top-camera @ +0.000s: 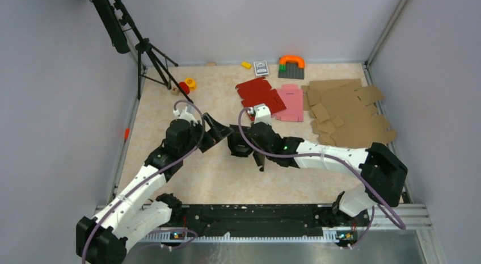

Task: Fold the paper box
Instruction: Fold the paper box at the center of the board.

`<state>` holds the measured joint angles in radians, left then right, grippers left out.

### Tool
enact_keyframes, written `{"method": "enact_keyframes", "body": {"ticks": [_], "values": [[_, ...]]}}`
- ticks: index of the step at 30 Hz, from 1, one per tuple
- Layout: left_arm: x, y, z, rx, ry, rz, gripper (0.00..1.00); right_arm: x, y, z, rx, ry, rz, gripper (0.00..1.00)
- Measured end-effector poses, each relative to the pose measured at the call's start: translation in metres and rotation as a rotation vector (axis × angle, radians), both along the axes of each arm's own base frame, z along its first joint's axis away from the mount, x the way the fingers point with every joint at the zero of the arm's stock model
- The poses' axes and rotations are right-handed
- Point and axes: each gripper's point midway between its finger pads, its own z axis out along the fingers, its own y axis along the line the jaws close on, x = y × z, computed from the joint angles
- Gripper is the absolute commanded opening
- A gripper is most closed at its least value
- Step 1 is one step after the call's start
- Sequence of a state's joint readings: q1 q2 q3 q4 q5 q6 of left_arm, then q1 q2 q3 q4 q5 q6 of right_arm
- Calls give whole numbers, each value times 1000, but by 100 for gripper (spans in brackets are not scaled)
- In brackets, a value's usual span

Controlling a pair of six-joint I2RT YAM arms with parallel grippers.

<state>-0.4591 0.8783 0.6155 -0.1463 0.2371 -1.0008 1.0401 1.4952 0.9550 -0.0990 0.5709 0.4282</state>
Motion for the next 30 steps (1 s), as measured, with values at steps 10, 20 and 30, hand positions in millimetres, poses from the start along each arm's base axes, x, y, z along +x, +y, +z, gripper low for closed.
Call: {"method": "enact_keyframes", "body": {"ticks": [10,20,30], "values": [[35,31,-16,142,73,194,98,-1,1,0,-11,-7,13,0],[64,-4,-20,195,80,-22,99,-4,1,-2,-14,-6,20,0],[60,-20,-51,221,164,-172,85,-5,2,-3,-14,-6,22,0]]}}
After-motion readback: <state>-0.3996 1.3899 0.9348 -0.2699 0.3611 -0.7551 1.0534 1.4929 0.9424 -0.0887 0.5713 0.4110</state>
